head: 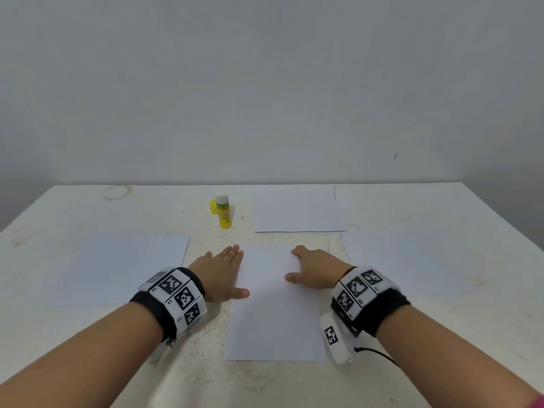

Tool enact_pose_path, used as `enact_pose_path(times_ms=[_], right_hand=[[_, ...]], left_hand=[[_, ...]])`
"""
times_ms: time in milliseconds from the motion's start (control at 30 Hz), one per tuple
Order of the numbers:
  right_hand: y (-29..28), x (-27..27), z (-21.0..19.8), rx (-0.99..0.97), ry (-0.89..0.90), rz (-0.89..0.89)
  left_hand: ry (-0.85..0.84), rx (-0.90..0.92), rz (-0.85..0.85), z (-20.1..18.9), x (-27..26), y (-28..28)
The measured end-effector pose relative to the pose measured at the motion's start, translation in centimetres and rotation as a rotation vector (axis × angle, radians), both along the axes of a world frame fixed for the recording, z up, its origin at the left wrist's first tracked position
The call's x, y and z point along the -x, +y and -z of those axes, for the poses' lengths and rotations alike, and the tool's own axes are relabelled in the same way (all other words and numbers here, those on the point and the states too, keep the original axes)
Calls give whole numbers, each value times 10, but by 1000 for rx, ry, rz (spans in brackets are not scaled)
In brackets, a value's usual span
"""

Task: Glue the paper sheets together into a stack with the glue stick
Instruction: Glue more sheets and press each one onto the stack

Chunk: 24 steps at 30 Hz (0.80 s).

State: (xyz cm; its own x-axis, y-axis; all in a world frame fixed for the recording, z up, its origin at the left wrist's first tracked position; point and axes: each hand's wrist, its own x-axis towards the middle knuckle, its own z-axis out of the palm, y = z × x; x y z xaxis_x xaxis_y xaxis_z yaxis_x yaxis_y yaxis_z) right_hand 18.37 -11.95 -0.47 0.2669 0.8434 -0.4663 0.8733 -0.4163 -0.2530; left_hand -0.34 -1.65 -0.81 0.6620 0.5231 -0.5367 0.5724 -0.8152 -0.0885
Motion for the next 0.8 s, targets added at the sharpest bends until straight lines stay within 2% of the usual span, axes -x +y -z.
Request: enact_pose_path(times_ms=[167,333,400,500,567,800], right_hand=[[-5,5,-5,-43,-42,17],[4,27,-12,-61,-265,-81],[7,39,-10,-63,-233,-104],[12,53,-8,-72,-201,-126],[16,60,-9,-54,-196,-142],[23,53,-4,-17,-93,-328]], left_hand=[[-31,-14,18,-7,1,0],[-230,-92,-60,-11,7,7],[-292,-95,-40,-10,8,4],[-260,23,36,-8,8,-2],[-256,-4,62,-7,8,-5],[-220,-13,-8,3,13,-1]])
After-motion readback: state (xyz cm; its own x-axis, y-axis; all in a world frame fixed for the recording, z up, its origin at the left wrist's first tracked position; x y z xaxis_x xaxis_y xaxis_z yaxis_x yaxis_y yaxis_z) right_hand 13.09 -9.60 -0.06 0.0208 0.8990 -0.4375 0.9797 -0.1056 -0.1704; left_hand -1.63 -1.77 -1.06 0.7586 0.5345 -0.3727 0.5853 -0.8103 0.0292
